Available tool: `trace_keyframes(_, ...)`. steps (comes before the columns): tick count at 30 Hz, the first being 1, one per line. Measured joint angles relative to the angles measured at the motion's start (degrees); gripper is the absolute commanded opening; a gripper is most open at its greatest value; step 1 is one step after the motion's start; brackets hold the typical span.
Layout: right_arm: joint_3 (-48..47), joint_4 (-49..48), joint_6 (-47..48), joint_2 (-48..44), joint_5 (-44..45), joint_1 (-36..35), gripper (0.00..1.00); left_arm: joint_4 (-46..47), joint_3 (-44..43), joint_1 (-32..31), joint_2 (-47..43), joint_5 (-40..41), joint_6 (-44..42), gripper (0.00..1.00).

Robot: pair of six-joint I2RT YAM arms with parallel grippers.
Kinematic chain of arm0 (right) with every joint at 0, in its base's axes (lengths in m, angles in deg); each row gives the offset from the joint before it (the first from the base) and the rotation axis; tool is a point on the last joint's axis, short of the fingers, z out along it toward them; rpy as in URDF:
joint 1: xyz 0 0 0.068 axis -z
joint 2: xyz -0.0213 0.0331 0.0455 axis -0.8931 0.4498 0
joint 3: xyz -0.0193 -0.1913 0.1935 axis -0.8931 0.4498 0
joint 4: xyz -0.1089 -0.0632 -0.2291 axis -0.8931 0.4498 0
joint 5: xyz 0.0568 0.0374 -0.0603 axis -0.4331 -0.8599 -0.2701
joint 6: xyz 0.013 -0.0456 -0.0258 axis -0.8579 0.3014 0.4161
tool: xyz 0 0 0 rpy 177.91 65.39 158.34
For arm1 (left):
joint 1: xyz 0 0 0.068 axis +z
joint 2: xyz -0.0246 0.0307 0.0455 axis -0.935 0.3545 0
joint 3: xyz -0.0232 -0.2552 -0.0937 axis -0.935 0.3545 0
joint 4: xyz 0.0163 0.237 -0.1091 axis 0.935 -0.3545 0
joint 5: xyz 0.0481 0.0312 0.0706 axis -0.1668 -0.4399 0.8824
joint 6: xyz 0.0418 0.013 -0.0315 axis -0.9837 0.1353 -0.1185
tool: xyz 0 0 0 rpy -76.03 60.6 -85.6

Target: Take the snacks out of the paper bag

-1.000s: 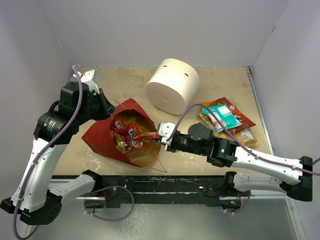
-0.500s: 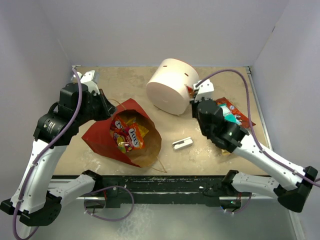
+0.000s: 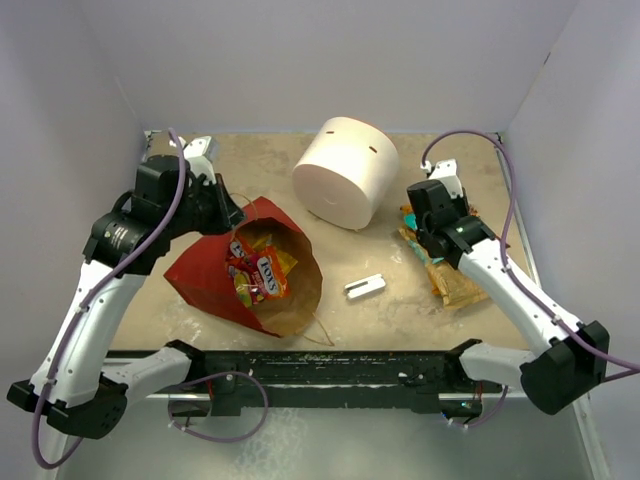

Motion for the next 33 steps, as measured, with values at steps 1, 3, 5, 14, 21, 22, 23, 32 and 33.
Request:
trace_keyframes(1, 0.0, 0.6, 0.3, 0.6, 0.0, 0.7, 0.00, 0.1, 0.0, 0.0, 0.3, -0.6, -0.4, 0.00)
trace_keyframes(3, 0.0, 1.2, 0.7, 1.8, -0.2, 1.4, 0.00, 0.2, 0.0, 0.0, 0.9, -1.4, -0.9, 0.00)
trace_keyframes(5, 0.0, 1.6, 0.6, 3.8, -0.4, 1.7, 0.00, 0.3, 0.0, 0.0, 1.2, -2.2, -1.4, 0.00)
trace_keyframes(14, -0.8, 1.9, -1.5, 18.5, -4.5, 3.2, 0.00, 0.6, 0.0, 0.0, 1.0, -3.2, -3.0, 0.00)
trace_keyframes(21, -4.0, 2.1, -7.0, 22.7, -11.4, 3.4, 0.29, 0.4, 0.0, 0.0, 0.2, -3.1, -3.0, 0.00)
trace_keyframes(22, -4.0, 2.1, -8.2, 22.8, -12.7, 3.4, 0.40, 0.4, 0.0, 0.0, 0.2, -3.1, -2.9, 0.00)
trace_keyframes(23, -4.0, 2.3, -9.5, 23.0, -13.9, 3.4, 0.48, 0.4, 0.0, 0.0, 0.2, -3.1, -2.9, 0.00)
trace_keyframes(32, -4.0, 3.5, -11.9, 20.5, -18.3, 3.4, 0.84, 0.4, 0.0, 0.0, -0.4, -2.6, -0.7, 0.00)
trace_keyframes(33, -4.0, 3.5, -11.5, 19.5, -18.6, 3.4, 0.86, 0.4, 0.1, 0.0, -0.6, -2.4, -0.2, 0.00)
